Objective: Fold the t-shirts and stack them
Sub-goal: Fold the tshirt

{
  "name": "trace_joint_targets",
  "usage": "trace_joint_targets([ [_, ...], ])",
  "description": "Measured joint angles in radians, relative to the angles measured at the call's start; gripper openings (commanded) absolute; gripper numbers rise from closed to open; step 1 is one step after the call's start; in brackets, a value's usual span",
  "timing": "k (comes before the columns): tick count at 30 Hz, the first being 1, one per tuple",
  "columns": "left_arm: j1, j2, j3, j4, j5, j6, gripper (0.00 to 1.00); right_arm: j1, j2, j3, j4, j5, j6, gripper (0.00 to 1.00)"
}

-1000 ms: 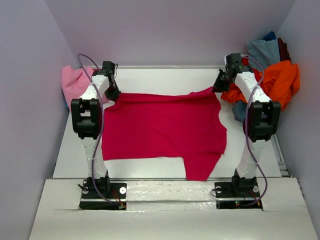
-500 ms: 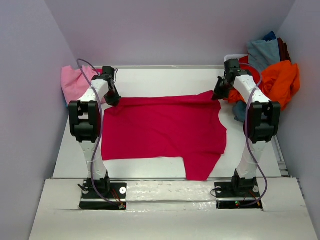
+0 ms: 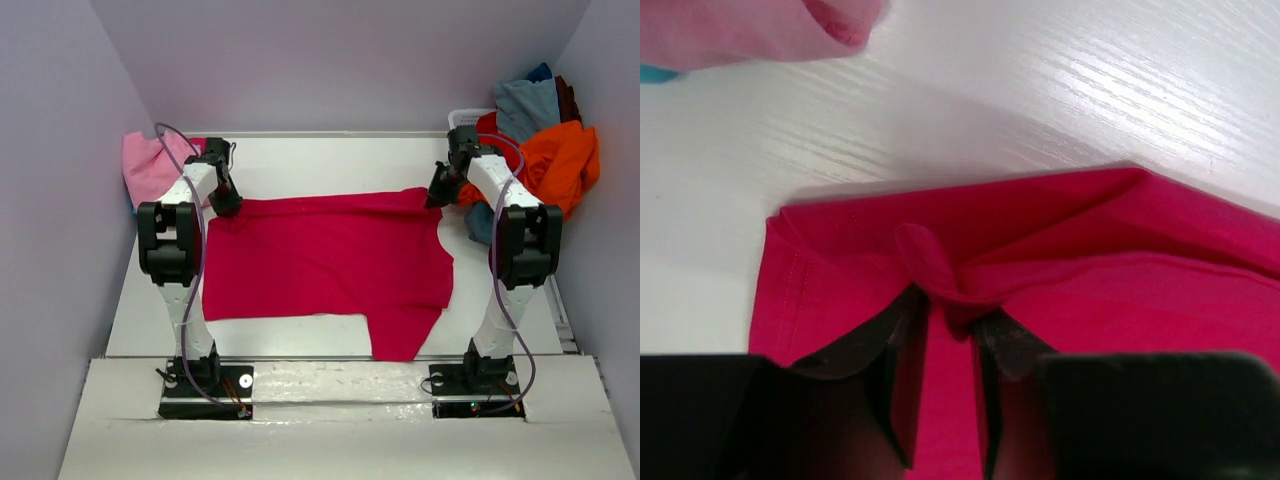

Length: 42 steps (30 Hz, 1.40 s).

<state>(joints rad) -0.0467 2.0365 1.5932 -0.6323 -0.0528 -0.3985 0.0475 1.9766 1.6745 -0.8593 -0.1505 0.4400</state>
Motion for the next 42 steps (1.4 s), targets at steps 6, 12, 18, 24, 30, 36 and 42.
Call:
trace_joint_targets([
  [6, 0.0, -0.027, -0.033, 0.014, -0.003, -0.003, 0.85, 0.0, 0.0, -0.021, 0.0, 0.005, 0.0, 0.07],
  [12, 0.0, -0.131, -0.056, 0.017, -0.034, -0.012, 0.9, 0.0, 0.0, -0.029, 0.007, 0.012, 0.0, 0.07],
  [18, 0.0, -0.23, -0.055, 0.031, -0.045, -0.016, 0.99, 0.0, -0.004, -0.084, 0.014, 0.014, 0.0, 0.07],
  [24, 0.0, -0.222, -0.055, 0.041, -0.045, -0.017, 0.99, 0.0, -0.02, -0.119, 0.018, 0.02, -0.001, 0.07],
  [30, 0.0, -0.207, -0.055, 0.056, -0.029, -0.019, 0.99, 0.0, -0.058, -0.171, 0.038, 0.035, -0.007, 0.08],
  [36, 0.0, -0.197, -0.055, 0.06, -0.018, -0.018, 0.99, 0.0, -0.079, -0.214, 0.052, 0.049, -0.008, 0.33],
  [42, 0.0, -0.197, -0.055, 0.061, -0.009, -0.018, 0.99, 0.0, -0.115, -0.289, 0.065, 0.058, -0.004, 0.6],
])
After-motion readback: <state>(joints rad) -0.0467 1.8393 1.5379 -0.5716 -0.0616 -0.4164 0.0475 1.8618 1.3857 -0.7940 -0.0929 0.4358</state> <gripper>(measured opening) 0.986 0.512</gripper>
